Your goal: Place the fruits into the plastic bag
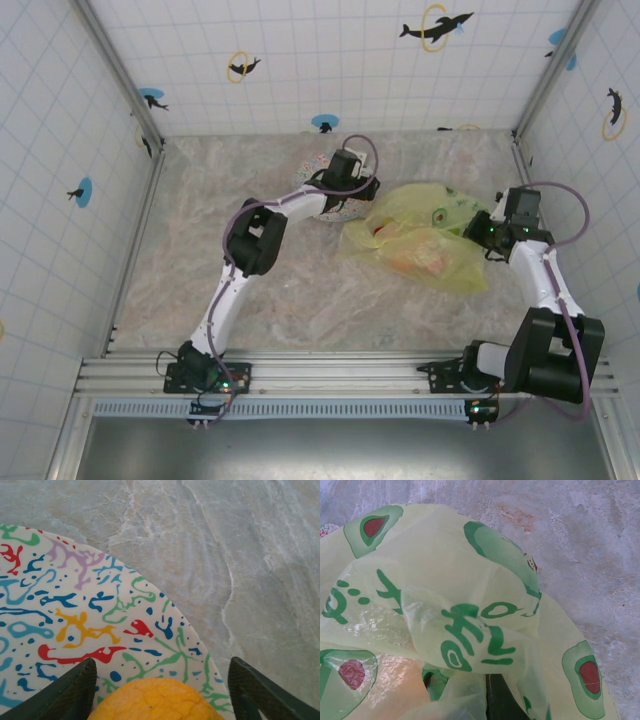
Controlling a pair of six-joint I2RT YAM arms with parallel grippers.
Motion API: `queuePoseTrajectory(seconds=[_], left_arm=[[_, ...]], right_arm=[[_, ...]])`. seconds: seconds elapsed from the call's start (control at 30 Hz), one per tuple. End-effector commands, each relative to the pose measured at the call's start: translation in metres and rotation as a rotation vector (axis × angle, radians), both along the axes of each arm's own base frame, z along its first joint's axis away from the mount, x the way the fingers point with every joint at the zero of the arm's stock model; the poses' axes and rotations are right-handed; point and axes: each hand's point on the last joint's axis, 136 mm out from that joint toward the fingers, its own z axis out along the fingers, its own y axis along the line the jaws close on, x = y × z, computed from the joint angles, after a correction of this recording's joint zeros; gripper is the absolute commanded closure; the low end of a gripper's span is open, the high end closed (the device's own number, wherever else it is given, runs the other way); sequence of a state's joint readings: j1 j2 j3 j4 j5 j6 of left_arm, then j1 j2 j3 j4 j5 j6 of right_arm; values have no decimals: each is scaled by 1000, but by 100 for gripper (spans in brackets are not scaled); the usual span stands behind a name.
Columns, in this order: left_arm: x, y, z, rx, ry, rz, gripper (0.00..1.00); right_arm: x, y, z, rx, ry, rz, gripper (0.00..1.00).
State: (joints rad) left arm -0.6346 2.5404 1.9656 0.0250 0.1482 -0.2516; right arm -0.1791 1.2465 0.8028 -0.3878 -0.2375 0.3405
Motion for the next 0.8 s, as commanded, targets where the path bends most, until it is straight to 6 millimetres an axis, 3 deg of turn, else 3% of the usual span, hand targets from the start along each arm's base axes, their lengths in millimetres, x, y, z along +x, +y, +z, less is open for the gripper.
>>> queuePoseTrajectory(seconds=[0.0, 0.17, 0.23, 0.4, 0.57, 0.77], left_arm=[[-5, 17, 2, 77, 4, 8, 38], [-8, 45, 24, 66, -15, 59, 49], [-10, 58, 41, 55, -37, 83, 52], [-21, 90, 48, 59, -48, 130, 57], [-33, 105, 61, 41, -49, 151, 58], [-64, 118, 101, -62, -67, 168, 59]], right_arm=[[1, -1, -4, 8, -2, -3, 100], [1, -1, -4, 8, -2, -4, 100], [1, -1, -4, 9, -3, -2, 100], [2, 1, -3, 20, -8, 3, 100], [3, 2, 1, 29, -18, 5, 100], [6, 10, 14, 58, -60, 21, 100]])
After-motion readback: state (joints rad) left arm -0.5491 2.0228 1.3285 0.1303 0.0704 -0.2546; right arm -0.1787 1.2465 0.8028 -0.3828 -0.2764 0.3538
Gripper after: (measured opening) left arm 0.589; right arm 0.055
